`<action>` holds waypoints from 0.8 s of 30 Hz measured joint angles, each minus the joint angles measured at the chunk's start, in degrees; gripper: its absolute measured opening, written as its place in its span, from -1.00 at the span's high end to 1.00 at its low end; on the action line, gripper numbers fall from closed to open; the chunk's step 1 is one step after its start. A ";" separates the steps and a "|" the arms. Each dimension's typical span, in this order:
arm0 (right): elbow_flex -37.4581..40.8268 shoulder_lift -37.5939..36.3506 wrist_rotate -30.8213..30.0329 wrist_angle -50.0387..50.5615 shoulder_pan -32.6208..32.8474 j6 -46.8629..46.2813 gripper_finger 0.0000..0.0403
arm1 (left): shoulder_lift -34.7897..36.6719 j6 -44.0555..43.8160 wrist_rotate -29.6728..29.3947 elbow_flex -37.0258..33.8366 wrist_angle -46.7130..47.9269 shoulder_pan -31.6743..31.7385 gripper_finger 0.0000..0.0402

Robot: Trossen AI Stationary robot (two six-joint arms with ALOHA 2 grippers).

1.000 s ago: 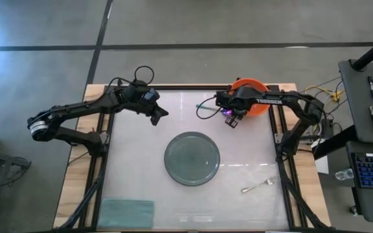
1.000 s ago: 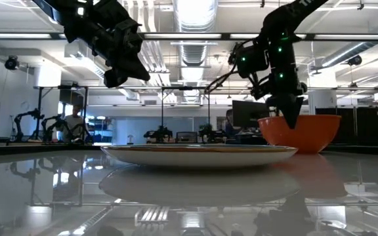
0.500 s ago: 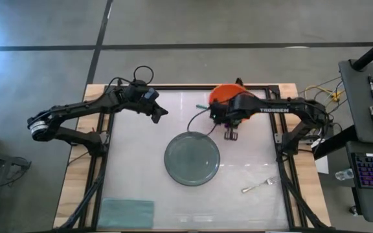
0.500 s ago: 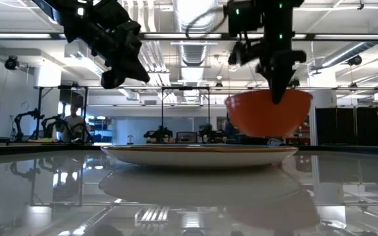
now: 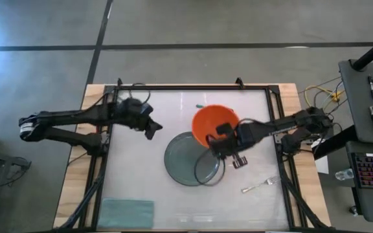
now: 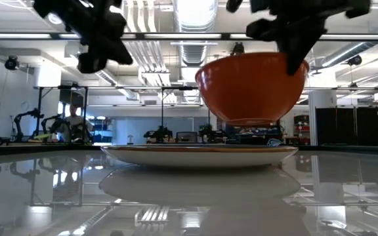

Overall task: Set table place
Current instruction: Stack the orange bowl on the gray plate

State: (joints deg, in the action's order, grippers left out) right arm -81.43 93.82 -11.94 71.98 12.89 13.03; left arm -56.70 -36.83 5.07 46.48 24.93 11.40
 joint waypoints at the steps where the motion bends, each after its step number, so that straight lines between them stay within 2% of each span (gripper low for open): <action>1: 0.20 0.00 0.03 -0.65 1.13 0.33 0.94 | 1.55 -2.10 -2.48 -0.60 0.05 -2.16 1.00; 5: -0.25 1.49 0.15 -3.53 4.32 -0.95 0.94 | 6.87 -8.18 -11.40 -2.86 0.04 -11.33 1.00; 8: -2.93 4.84 0.24 -3.65 5.53 -4.39 0.94 | 10.06 -10.32 -15.65 -4.41 -0.05 -17.16 1.00; 14: -11.31 13.68 1.17 -2.76 6.00 -8.93 0.94 | 13.29 -15.33 -18.50 -7.11 0.08 -25.49 1.00; 18: -16.16 17.47 1.67 -1.04 6.21 -11.71 0.93 | 13.75 -17.68 -19.48 -7.74 0.10 -29.81 1.00; 24: -23.15 21.46 1.88 -1.95 8.34 -15.08 0.93 | 13.71 -18.34 -24.70 -7.74 0.06 -35.75 1.00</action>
State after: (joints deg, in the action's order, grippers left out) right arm -104.58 115.28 -10.07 70.03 21.23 -2.05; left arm -42.98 -55.18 -19.63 38.74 24.99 -24.35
